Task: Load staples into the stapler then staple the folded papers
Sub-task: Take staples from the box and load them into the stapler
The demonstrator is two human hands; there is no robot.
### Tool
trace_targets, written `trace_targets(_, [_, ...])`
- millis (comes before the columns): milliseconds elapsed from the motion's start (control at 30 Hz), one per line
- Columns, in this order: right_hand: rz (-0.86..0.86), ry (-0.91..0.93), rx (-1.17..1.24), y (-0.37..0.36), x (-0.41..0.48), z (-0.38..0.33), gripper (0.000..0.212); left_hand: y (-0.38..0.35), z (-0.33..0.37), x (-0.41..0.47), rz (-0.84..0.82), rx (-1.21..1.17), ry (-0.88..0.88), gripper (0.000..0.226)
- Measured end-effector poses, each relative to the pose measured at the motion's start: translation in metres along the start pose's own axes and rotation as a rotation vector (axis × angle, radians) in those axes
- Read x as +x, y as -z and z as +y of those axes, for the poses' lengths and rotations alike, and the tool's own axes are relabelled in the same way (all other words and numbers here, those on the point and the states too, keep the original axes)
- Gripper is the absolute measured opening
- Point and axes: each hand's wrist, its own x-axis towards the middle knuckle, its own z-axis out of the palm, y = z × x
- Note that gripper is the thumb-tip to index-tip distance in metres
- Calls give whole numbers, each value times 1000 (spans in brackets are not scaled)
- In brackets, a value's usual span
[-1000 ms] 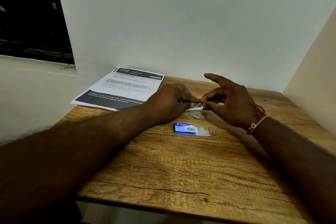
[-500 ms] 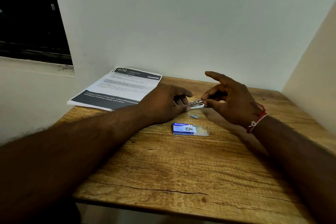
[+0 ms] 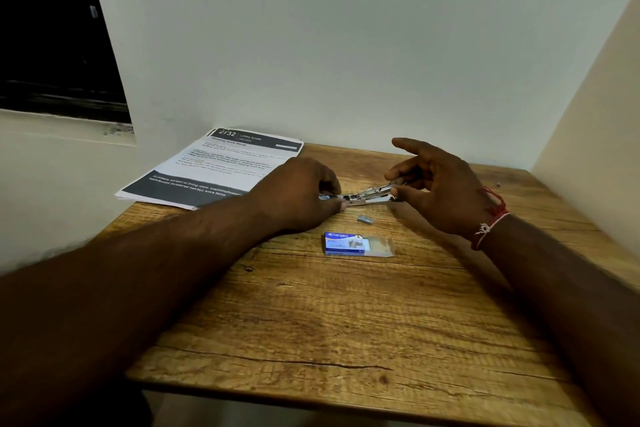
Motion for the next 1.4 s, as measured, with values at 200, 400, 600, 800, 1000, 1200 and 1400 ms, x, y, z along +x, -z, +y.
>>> trace_targets(200, [51,30,27,2,2,4,81,0,-2,0,-8,65,18,21])
trace_targets(400, [127,48,160,2,2,-3,91,-1,1,0,66,-97,-11,19])
trace_targets(600, [110,124,234,-11,-2,-18,93,-5,9,3,162,-279,-49,23])
trace_targets(800, [146,116,276,-20,-6,-30,86,-6,10,1,170,-366,-117,15])
trace_targets(1000, [187,182,252,-25,-10,-36,95,-7,6,2,220,-289,-171,23])
trace_targets(1200, [229,179,219,-29,-11,-39,101,-11,9,0,259,-213,-253,6])
trace_targets(1400, [240,182,194,-30,-12,-38,100,-16,8,2,295,-141,-299,7])
